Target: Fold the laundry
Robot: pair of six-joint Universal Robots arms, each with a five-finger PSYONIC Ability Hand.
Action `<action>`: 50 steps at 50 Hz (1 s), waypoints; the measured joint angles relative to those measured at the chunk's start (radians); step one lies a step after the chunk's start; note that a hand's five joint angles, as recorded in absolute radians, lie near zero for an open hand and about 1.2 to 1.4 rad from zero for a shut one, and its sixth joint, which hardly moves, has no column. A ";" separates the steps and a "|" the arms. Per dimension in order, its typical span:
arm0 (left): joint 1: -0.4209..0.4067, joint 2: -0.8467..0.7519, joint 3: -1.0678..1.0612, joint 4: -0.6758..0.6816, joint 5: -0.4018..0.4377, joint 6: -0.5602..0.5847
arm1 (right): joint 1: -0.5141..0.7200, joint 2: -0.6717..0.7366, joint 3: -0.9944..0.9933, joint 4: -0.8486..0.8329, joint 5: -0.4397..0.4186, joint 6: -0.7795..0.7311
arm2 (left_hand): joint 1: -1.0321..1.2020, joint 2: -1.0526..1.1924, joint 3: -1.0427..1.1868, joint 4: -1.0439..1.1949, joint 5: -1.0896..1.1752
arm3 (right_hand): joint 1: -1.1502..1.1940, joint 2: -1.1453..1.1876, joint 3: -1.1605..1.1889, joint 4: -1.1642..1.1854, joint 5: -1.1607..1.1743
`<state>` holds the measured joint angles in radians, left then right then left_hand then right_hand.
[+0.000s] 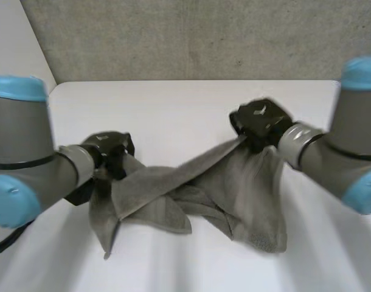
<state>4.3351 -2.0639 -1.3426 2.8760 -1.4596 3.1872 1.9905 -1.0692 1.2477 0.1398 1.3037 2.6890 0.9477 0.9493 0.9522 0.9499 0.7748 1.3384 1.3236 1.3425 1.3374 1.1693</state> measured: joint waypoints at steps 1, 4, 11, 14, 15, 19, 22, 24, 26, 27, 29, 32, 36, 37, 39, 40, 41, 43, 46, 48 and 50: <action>0.000 -0.028 0.017 0.000 0.000 0.010 | 0.005 0.023 -0.010 -0.001 0.011 -0.011 | -0.100 -0.096 -0.073 -0.074 -0.082 | 0.000 0.000 0.000 0.000 0.000; -0.001 -0.124 0.087 0.000 -0.003 0.039 | 0.026 0.112 -0.049 -0.011 0.058 -0.044 | -0.451 -0.456 -0.457 -0.455 -0.457 | 0.000 0.000 0.000 0.000 0.000; -0.002 -0.184 0.188 0.004 -0.010 0.050 | 0.044 0.143 -0.052 -0.052 0.100 -0.034 | -0.750 -0.757 -0.757 -0.755 -0.732 | 0.000 0.000 0.000 0.000 0.000; -0.003 -0.145 0.185 0.014 -0.013 0.042 | 0.042 0.112 -0.031 -0.067 0.100 -0.022 | -0.761 -0.769 -0.772 -0.770 -0.738 | 0.000 0.000 0.000 0.000 0.000; -0.003 -0.130 0.180 0.018 -0.015 0.039 | 0.041 0.104 -0.026 -0.071 0.100 -0.019 | -0.762 -0.770 -0.773 -0.771 -0.738 | 0.000 0.000 0.000 0.000 0.000; -0.003 -0.026 0.123 0.047 -0.028 0.012 | 0.032 0.053 0.003 -0.104 0.104 0.005 | -0.769 -0.775 -0.777 -0.775 -0.739 | 0.000 0.000 0.000 0.000 0.000; -0.005 0.062 0.063 0.067 -0.039 -0.020 | 0.024 0.028 0.015 -0.123 0.111 0.029 | -0.769 -0.775 -0.779 -0.777 -0.742 | 0.000 0.000 0.000 0.000 0.000; -0.008 0.117 0.017 0.076 -0.045 -0.047 | 0.015 0.018 0.019 -0.130 0.116 0.046 | -0.769 -0.775 -0.779 -0.777 -0.742 | 0.000 0.000 0.000 0.000 0.000; -0.014 0.174 -0.041 0.081 -0.050 -0.079 | 0.003 0.012 0.021 -0.134 0.122 0.067 | -0.769 -0.775 -0.779 -0.777 -0.742 | 0.000 0.000 0.000 0.000 0.000; -0.015 0.188 -0.057 0.083 -0.050 -0.087 | 0.000 0.011 0.021 -0.135 0.123 0.071 | -0.769 -0.775 -0.779 -0.777 -0.742 | 0.000 0.000 0.000 0.000 0.000; -0.023 0.228 -0.108 0.084 -0.052 -0.112 | -0.008 0.010 0.021 -0.135 0.125 0.082 | -0.769 -0.775 -0.779 -0.777 -0.742 | 0.000 0.000 0.000 0.000 0.000; -0.046 0.279 -0.200 0.086 -0.055 -0.142 | -0.016 0.013 0.020 -0.135 0.126 0.092 | -0.769 -0.775 -0.779 -0.777 -0.742 | 0.000 0.000 0.000 0.000 0.000; -0.084 0.299 -0.288 0.095 -0.057 -0.154 | -0.018 0.020 0.020 -0.134 0.125 0.092 | -0.769 -0.775 -0.779 -0.777 -0.742 | 0.000 0.000 0.000 0.001 0.000; -0.091 0.300 -0.302 0.099 -0.057 -0.155 | -0.018 0.021 0.020 -0.134 0.125 0.092 | -0.769 -0.775 -0.779 -0.777 -0.742 | 0.000 0.000 0.000 0.001 0.000; -0.116 0.294 -0.343 0.121 -0.063 -0.156 | -0.017 0.023 0.020 -0.134 0.124 0.090 | -0.769 -0.775 -0.779 -0.777 -0.742 | 0.000 0.000 0.000 0.001 0.000; -0.121 0.289 -0.351 0.130 -0.066 -0.155 | -0.016 0.024 0.020 -0.133 0.124 0.090 | -0.769 -0.775 -0.779 -0.777 -0.742 | 0.000 0.000 0.000 0.001 0.000; -0.129 0.278 -0.363 0.148 -0.073 -0.154 | -0.016 0.025 0.021 -0.133 0.124 0.089 | -0.769 -0.774 -0.777 -0.775 -0.742 | 0.000 0.000 0.000 0.001 0.000; -0.140 0.253 -0.374 0.181 -0.088 -0.151 | -0.015 0.026 0.022 -0.133 0.124 0.089 | -0.768 -0.773 -0.776 -0.774 -0.742 | 0.000 0.000 0.001 0.001 0.000; -0.155 0.191 -0.375 0.249 -0.124 -0.147 | -0.013 0.026 0.027 -0.133 0.124 0.087 | -0.765 -0.765 -0.769 -0.766 -0.742 | 0.000 0.000 0.001 0.001 0.000; -0.163 0.141 -0.363 0.292 -0.150 -0.145 | -0.013 0.026 0.032 -0.132 0.124 0.087 | -0.762 -0.760 -0.763 -0.761 -0.742 | 0.000 0.000 0.002 0.001 0.000; -0.168 0.098 -0.346 0.321 -0.167 -0.147 | -0.012 0.026 0.036 -0.132 0.125 0.086 | -0.757 -0.757 -0.761 -0.760 -0.742 | 0.000 0.000 0.002 0.001 0.000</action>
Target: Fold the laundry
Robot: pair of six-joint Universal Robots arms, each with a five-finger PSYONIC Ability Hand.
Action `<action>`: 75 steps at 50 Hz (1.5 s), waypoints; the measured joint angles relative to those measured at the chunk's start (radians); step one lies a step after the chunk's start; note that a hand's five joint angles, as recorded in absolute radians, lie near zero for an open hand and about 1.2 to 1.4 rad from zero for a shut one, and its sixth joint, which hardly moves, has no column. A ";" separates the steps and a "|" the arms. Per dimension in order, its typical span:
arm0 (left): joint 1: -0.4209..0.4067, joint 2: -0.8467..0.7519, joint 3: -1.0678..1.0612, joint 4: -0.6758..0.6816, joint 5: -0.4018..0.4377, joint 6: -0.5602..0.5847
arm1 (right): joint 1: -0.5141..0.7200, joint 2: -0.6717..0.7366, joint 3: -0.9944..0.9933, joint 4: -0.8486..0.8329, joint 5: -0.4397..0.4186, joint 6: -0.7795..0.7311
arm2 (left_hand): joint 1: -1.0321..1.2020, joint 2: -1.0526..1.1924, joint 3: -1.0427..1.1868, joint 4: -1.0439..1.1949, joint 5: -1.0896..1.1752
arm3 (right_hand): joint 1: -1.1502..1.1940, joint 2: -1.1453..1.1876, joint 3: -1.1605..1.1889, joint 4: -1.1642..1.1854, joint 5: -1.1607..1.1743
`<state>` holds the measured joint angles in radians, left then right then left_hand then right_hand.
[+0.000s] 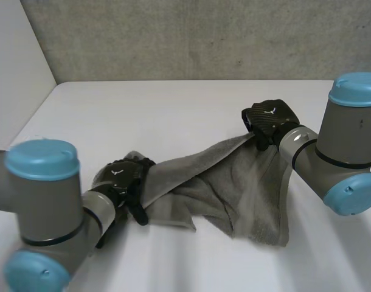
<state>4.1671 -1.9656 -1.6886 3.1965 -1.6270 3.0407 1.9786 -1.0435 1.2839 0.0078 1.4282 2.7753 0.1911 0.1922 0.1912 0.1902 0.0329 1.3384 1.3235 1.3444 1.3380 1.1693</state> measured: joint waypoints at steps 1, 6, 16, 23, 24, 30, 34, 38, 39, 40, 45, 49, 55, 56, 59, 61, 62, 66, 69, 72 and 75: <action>-0.001 -0.011 0.005 0.006 -0.004 -0.001 | 0.000 0.000 0.001 0.000 0.000 0.000 | 0.000 0.000 0.001 0.001 0.000 | 0.000 0.000 0.000 0.000 0.000; -0.014 -0.124 0.080 0.041 -0.029 -0.019 | 0.002 -0.005 0.010 0.001 0.002 -0.001 | 0.004 0.004 0.004 0.004 0.000 | 0.000 0.000 0.000 0.000 0.000; -0.017 -0.203 0.201 0.066 -0.137 -0.040 | 0.001 -0.011 0.012 0.000 0.002 -0.001 | 0.050 0.048 0.049 0.049 0.035 | 0.000 0.000 0.000 0.000 0.000; 0.009 -0.199 0.278 0.080 -0.229 -0.034 | 0.000 -0.016 0.007 0.000 0.001 -0.002 | 0.060 0.059 0.060 0.061 0.045 | 0.000 0.000 0.000 0.000 0.000; 0.013 -0.197 0.283 0.080 -0.231 -0.033 | 0.000 -0.016 0.007 0.000 0.001 -0.002 | 0.060 0.060 0.060 0.061 0.045 | 0.000 0.000 0.000 0.000 0.000; 0.051 -0.187 0.309 0.072 -0.233 -0.032 | 0.000 -0.019 0.006 0.001 0.000 -0.002 | 0.082 0.081 0.082 0.082 0.067 | 0.000 0.000 0.000 0.000 0.000; 0.062 -0.182 0.305 0.058 -0.223 -0.034 | 0.000 -0.020 0.006 0.000 -0.002 -0.003 | 0.132 0.131 0.132 0.133 0.117 | 0.000 0.000 0.000 0.000 0.000; 0.059 -0.175 0.292 0.030 -0.199 -0.042 | 0.000 -0.018 0.007 0.000 -0.003 -0.003 | 0.200 0.198 0.199 0.199 0.185 | 0.000 0.000 0.000 0.000 0.000; 0.057 -0.171 0.288 0.019 -0.188 -0.045 | 0.000 -0.017 0.008 0.000 -0.003 -0.004 | 0.215 0.215 0.214 0.214 0.198 | 0.000 0.000 0.000 0.000 0.000; 0.056 -0.169 0.286 0.012 -0.181 -0.047 | 0.000 -0.017 0.008 0.000 -0.003 -0.004 | 0.219 0.218 0.220 0.220 0.203 | 0.000 0.000 0.000 0.000 0.000; 0.042 -0.137 0.270 -0.050 -0.105 -0.088 | 0.000 -0.013 0.009 -0.001 -0.004 -0.005 | 0.221 0.221 0.222 0.223 0.205 | 0.000 0.000 0.000 0.000 0.000; 0.030 -0.097 0.260 -0.097 -0.039 -0.160 | 0.000 -0.010 0.009 -0.001 -0.004 -0.006 | 0.190 0.188 0.189 0.190 0.169 | 0.000 0.000 0.000 0.000 0.000; 0.024 -0.076 0.264 -0.113 -0.006 -0.223 | 0.001 -0.007 0.010 -0.002 -0.005 -0.006 | 0.160 0.157 0.157 0.160 0.138 | 0.000 0.000 0.001 0.000 0.000; 0.023 -0.078 0.267 -0.113 -0.005 -0.226 | 0.001 -0.007 0.011 -0.002 -0.005 -0.006 | 0.160 0.155 0.156 0.157 0.136 | 0.000 0.000 0.001 0.000 0.000; 0.023 -0.090 0.282 -0.108 -0.007 -0.231 | 0.001 -0.005 0.012 -0.002 -0.005 -0.007 | 0.156 0.152 0.153 0.155 0.134 | 0.000 0.000 0.001 0.000 0.000; 0.022 -0.104 0.295 -0.104 -0.009 -0.231 | 0.001 -0.004 0.013 -0.002 -0.005 -0.007 | 0.156 0.152 0.153 0.154 0.133 | 0.000 0.000 0.001 0.000 0.000; 0.022 -0.117 0.306 -0.102 -0.011 -0.231 | 0.001 -0.003 0.013 -0.002 -0.005 -0.007 | 0.156 0.152 0.153 0.154 0.133 | 0.000 0.000 0.001 0.000 0.000; 0.021 -0.158 0.337 -0.097 -0.015 -0.226 | 0.002 -0.002 0.014 -0.002 -0.005 -0.007 | 0.157 0.154 0.155 0.156 0.138 | 0.000 0.000 0.001 0.000 0.000; 0.020 -0.192 0.360 -0.093 -0.020 -0.223 | 0.002 -0.001 0.014 -0.002 -0.006 -0.007 | 0.164 0.163 0.165 0.163 0.150 | 0.000 0.000 0.001 0.000 0.000; 0.020 -0.217 0.379 -0.086 -0.030 -0.221 | 0.002 0.002 0.014 -0.002 -0.006 -0.007 | 0.183 0.181 0.183 0.182 0.167 | 0.000 0.000 0.001 0.000 0.000; 0.020 -0.239 0.395 -0.076 -0.050 -0.218 | 0.002 0.006 0.014 -0.002 -0.006 -0.007 | 0.209 0.208 0.207 0.207 0.190 | 0.000 0.000 0.001 0.000 0.000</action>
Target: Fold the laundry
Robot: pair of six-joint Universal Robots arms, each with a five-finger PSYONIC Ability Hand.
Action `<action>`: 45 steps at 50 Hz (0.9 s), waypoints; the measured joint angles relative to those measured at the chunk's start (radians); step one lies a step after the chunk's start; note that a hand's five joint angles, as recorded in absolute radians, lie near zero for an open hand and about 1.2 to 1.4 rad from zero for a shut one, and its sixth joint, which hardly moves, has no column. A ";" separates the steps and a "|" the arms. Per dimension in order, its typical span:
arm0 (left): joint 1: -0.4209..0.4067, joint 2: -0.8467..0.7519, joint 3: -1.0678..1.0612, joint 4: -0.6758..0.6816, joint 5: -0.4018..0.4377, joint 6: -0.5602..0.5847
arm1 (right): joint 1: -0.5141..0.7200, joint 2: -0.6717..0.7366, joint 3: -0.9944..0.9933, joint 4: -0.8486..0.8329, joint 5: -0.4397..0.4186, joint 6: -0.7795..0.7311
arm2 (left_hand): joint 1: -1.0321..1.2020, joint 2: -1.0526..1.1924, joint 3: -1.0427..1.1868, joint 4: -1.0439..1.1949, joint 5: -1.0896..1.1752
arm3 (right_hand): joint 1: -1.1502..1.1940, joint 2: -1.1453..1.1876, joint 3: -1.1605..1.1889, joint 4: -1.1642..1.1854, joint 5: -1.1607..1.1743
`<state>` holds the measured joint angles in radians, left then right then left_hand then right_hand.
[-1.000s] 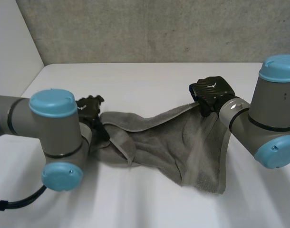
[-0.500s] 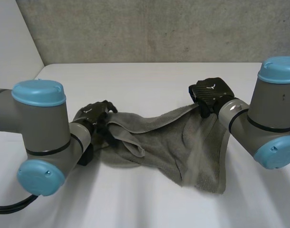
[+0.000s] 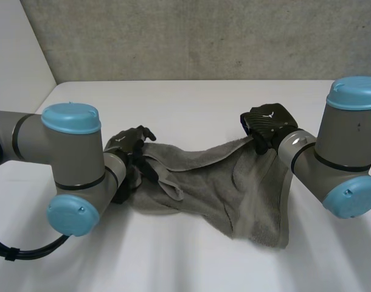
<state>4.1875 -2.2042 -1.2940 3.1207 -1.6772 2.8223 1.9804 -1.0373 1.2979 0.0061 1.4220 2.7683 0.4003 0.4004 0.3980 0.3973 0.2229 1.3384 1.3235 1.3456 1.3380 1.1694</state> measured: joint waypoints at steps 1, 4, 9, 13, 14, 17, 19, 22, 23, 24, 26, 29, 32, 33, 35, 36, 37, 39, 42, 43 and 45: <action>0.000 -0.003 0.002 0.003 -0.005 0.001 | 0.000 0.001 0.000 0.000 0.000 0.000 | 0.008 0.007 0.009 0.009 0.009 | 0.000 0.000 0.000 0.000 0.000; 0.001 -0.017 0.010 0.024 -0.035 0.006 | 0.000 0.005 0.000 0.000 0.000 -0.001 | 0.054 0.053 0.056 0.057 0.055 | 0.000 0.000 0.000 0.000 0.000; 0.005 -0.023 0.011 0.060 -0.063 0.020 | 0.000 0.011 -0.001 0.000 0.000 -0.001 | 0.189 0.188 0.189 0.190 0.181 | 0.000 0.000 0.000 0.000 0.000; 0.013 -0.023 0.009 0.087 -0.070 0.035 | 0.000 0.014 -0.002 0.000 0.000 -0.001 | 0.393 0.393 0.395 0.396 0.380 | 0.000 0.000 0.000 0.000 0.000; 0.016 -0.023 0.010 0.098 -0.070 0.039 | 0.000 0.015 -0.002 0.000 0.000 -0.002 | 0.485 0.486 0.488 0.490 0.484 | 0.000 0.000 0.000 0.000 0.000; 0.026 -0.022 0.012 0.123 -0.066 0.044 | 0.001 0.016 -0.007 -0.002 0.000 -0.002 | 0.659 0.665 0.667 0.663 0.655 | 0.000 0.000 0.000 0.000 -0.001; 0.031 -0.022 0.018 0.138 -0.063 0.046 | 0.001 0.015 -0.011 -0.007 0.000 -0.001 | 0.708 0.723 0.725 0.723 0.706 | 0.000 0.000 0.000 0.000 -0.001; 0.039 -0.020 0.045 0.160 -0.050 0.046 | 0.001 0.004 -0.025 -0.032 0.001 0.001 | 0.751 0.780 0.782 0.785 0.760 | 0.000 0.000 0.001 0.000 -0.001; 0.041 -0.017 0.065 0.167 -0.042 0.046 | 0.001 -0.005 -0.033 -0.052 0.002 0.002 | 0.760 0.791 0.796 0.798 0.769 | 0.000 0.000 0.001 0.000 -0.001; 0.042 -0.016 0.074 0.169 -0.039 0.046 | 0.001 -0.013 -0.039 -0.068 0.002 0.003 | 0.762 0.795 0.799 0.801 0.773 | 0.000 0.000 0.001 0.000 -0.001; 0.044 -0.011 0.116 0.173 -0.028 0.048 | 0.001 -0.035 -0.050 -0.111 0.003 0.005 | 0.767 0.801 0.807 0.809 0.780 | 0.000 0.000 0.001 0.000 -0.001; 0.045 0.010 0.225 0.170 -0.014 0.060 | 0.001 -0.097 -0.071 -0.239 0.006 0.012 | 0.773 0.808 0.814 0.816 0.787 | 0.000 0.000 0.001 0.000 -0.001; 0.052 0.040 0.361 0.163 -0.009 0.100 | -0.001 -0.173 -0.071 -0.418 0.009 0.024 | 0.775 0.811 0.817 0.817 0.788 | 0.001 0.000 0.001 0.000 -0.001; 0.057 0.053 0.405 0.162 -0.009 0.121 | -0.002 -0.202 -0.065 -0.493 0.010 0.030 | 0.778 0.811 0.817 0.818 0.788 | 0.001 0.000 0.001 0.000 -0.001; 0.067 0.079 0.479 0.160 -0.008 0.165 | -0.004 -0.250 -0.050 -0.614 0.013 0.040 | 0.778 0.812 0.817 0.820 0.789 | 0.002 0.000 0.001 0.000 -0.001; 0.070 0.086 0.497 0.161 -0.008 0.177 | -0.005 -0.265 -0.044 -0.649 0.014 0.043 | 0.778 0.812 0.817 0.820 0.789 | 0.002 0.000 0.001 0.000 -0.001; 0.077 0.100 0.525 0.161 -0.007 0.200 | -0.005 -0.288 -0.036 -0.698 0.016 0.047 | 0.778 0.812 0.817 0.820 0.789 | 0.002 0.000 0.001 0.000 -0.001; 0.089 0.127 0.559 0.161 -0.003 0.237 | -0.007 -0.323 -0.022 -0.749 0.018 0.051 | 0.778 0.812 0.817 0.820 0.789 | 0.002 0.000 0.001 0.000 -0.001; 0.109 0.168 0.574 0.160 0.006 0.279 | -0.009 -0.359 -0.006 -0.732 0.018 0.054 | 0.779 0.812 0.817 0.820 0.789 | 0.002 0.000 0.001 0.000 -0.001; 0.112 0.174 0.569 0.159 0.008 0.283 | -0.009 -0.363 -0.004 -0.716 0.017 0.054 | 0.779 0.812 0.817 0.820 0.789 | 0.002 0.000 0.001 0.000 -0.001; 0.124 0.198 0.530 0.151 0.020 0.293 | -0.009 -0.369 0.005 -0.633 0.010 0.052 | 0.782 0.812 0.818 0.820 0.789 | 0.002 0.000 0.001 0.000 -0.001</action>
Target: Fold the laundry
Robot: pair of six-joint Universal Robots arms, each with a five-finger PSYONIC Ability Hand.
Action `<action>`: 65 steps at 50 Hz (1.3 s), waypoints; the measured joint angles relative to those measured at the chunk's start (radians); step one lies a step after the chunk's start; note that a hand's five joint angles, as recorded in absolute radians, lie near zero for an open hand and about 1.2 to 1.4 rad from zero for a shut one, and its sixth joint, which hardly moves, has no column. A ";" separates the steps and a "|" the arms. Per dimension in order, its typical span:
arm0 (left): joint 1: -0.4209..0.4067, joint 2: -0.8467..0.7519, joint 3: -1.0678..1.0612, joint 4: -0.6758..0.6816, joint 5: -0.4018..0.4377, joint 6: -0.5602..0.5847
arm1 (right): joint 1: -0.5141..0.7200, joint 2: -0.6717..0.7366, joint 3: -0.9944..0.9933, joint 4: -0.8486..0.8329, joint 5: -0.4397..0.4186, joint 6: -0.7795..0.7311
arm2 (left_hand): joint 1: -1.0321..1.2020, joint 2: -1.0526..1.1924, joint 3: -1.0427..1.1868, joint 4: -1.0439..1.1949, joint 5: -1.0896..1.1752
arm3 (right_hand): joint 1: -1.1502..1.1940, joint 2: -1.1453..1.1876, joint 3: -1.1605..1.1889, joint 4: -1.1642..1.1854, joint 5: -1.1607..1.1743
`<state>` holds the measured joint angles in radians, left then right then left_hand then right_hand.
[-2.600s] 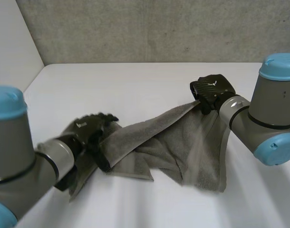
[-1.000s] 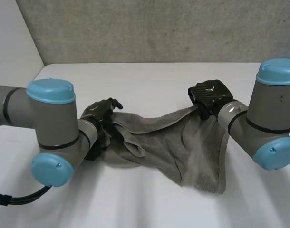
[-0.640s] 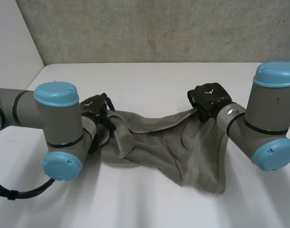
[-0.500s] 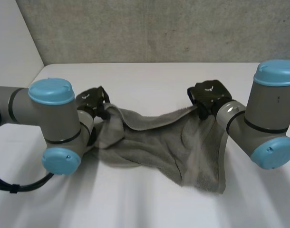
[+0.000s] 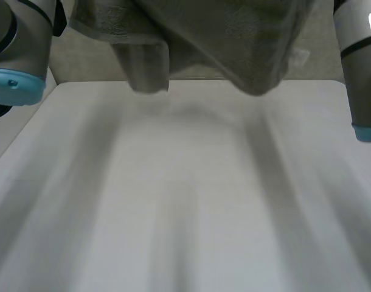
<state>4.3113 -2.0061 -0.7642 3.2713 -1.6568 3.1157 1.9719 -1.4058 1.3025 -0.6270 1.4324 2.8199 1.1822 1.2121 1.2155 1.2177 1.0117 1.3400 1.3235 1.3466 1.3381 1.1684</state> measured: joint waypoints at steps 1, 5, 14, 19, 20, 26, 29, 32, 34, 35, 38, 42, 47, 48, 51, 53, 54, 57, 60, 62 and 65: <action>0.004 0.008 -0.020 -0.004 0.006 0.002 | 0.000 0.000 0.003 0.029 -0.002 -0.002 | 0.000 0.000 0.000 0.000 0.000 | 0.000 0.000 0.000 0.000 0.000; 0.025 0.049 -0.216 -0.017 0.068 0.005 | 0.004 0.023 0.041 0.245 -0.030 -0.043 | 0.001 0.002 0.000 0.000 0.005 | 0.000 0.000 0.000 0.000 0.000; 0.071 0.081 -0.749 -0.020 0.287 0.034 | 0.018 0.135 0.214 0.667 -0.092 -0.286 | 0.001 0.003 0.002 0.000 0.005 | 0.000 0.000 0.000 0.000 0.000; 0.134 0.060 -0.938 -0.016 0.339 0.118 | 0.018 0.156 0.335 0.719 -0.101 -0.365 | 0.001 0.004 0.002 0.000 0.005 | 0.000 0.000 0.000 0.000 0.000; 0.151 0.055 -0.967 -0.015 0.344 0.142 | 0.017 0.156 0.365 0.712 -0.102 -0.373 | 0.001 0.004 0.002 0.000 0.005 | 0.000 0.000 0.000 0.000 0.000; 0.213 0.044 -1.032 -0.013 0.348 0.232 | 0.013 0.146 0.465 0.641 -0.102 -0.376 | -0.205 -0.235 -0.238 -0.241 -0.198 | 0.000 0.000 0.000 0.000 0.000; 0.225 0.047 -1.038 -0.014 0.344 0.253 | 0.012 0.135 0.502 0.588 -0.100 -0.361 | -0.582 -0.614 -0.616 -0.618 -0.591 | 0.000 0.000 0.000 0.000 0.000; 0.222 0.053 -1.036 -0.013 0.340 0.255 | 0.012 0.125 0.525 0.545 -0.099 -0.337 | -0.783 -0.808 -0.810 -0.814 -0.788 | 0.000 0.000 0.000 0.000 0.000; 0.217 0.059 -1.034 -0.013 0.337 0.253 | 0.013 0.118 0.539 0.517 -0.099 -0.316 | -0.874 -0.909 -0.905 -0.905 -0.880 | 0.000 0.000 0.000 0.000 0.000; 0.212 0.063 -1.033 -0.012 0.335 0.250 | 0.013 0.115 0.546 0.501 -0.099 -0.302 | -0.912 -0.946 -0.946 -0.946 -0.920 | 0.000 0.000 0.000 0.000 0.000; 0.198 0.073 -1.033 -0.010 0.332 0.234 | 0.012 0.109 0.561 0.468 -0.099 -0.261 | -0.960 -0.994 -0.995 -0.997 -0.961 | 0.000 0.000 0.000 0.000 0.000; 0.185 0.088 -1.037 -0.008 0.330 0.189 | -0.004 0.106 0.575 0.431 -0.098 -0.194 | -0.977 -1.013 -1.016 -1.019 -0.973 | 0.000 0.000 0.000 0.000 0.000; 0.184 0.112 -1.051 -0.009 0.330 0.089 | -0.045 0.097 0.588 0.395 -0.098 -0.100 | -0.979 -1.014 -1.017 -1.019 -0.974 | 0.000 0.000 0.000 0.000 0.000; 0.184 0.117 -1.055 -0.009 0.330 0.057 | -0.056 0.093 0.590 0.389 -0.097 -0.076 | -0.979 -1.014 -1.017 -1.019 -0.974 | 0.000 0.000 0.000 0.000 0.000; 0.179 0.125 -1.063 -0.013 0.331 -0.014 | -0.079 0.082 0.593 0.378 -0.095 -0.025 | -0.979 -1.014 -1.017 -1.019 -0.974 | 0.000 0.000 0.000 0.000 0.000; 0.173 0.127 -1.068 -0.015 0.331 -0.054 | -0.095 0.074 0.595 0.369 -0.093 0.006 | -0.979 -1.014 -1.017 -1.019 -0.974 | 0.000 0.000 0.000 0.000 0.000; 0.169 0.128 -1.070 -0.016 0.331 -0.070 | -0.099 0.072 0.595 0.366 -0.092 0.013 | -0.979 -1.014 -1.017 -1.019 -0.974 | 0.000 0.000 0.000 0.000 0.000; 0.151 0.128 -1.077 -0.017 0.331 -0.106 | -0.121 0.059 0.601 0.344 -0.089 0.043 | -0.979 -1.014 -1.017 -1.019 -0.974 | 0.000 0.000 0.000 0.000 0.000; 0.135 0.127 -1.084 -0.015 0.329 -0.121 | -0.142 0.045 0.609 0.319 -0.086 0.057 | -0.979 -1.014 -1.017 -1.019 -0.974 | 0.000 0.000 0.000 0.000 0.000; 0.127 0.124 -1.087 -0.013 0.325 -0.123 | -0.155 0.038 0.615 0.305 -0.084 0.061 | -0.979 -1.014 -1.017 -1.019 -0.974 | 0.000 0.000 0.000 0.000 0.000; 0.118 0.117 -1.090 -0.011 0.310 -0.123 | -0.172 0.030 0.622 0.286 -0.083 0.062 | -0.979 -1.014 -1.017 -1.019 -0.974 | 0.000 0.000 0.000 0.000 0.000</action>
<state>4.4296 -1.8889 -1.8538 3.2601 -1.3463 2.9930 1.8000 -1.3761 1.9244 -0.3414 1.3495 2.8821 0.2031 0.1985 0.1989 0.1985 0.0376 1.3401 1.3235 1.3467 1.3382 1.1684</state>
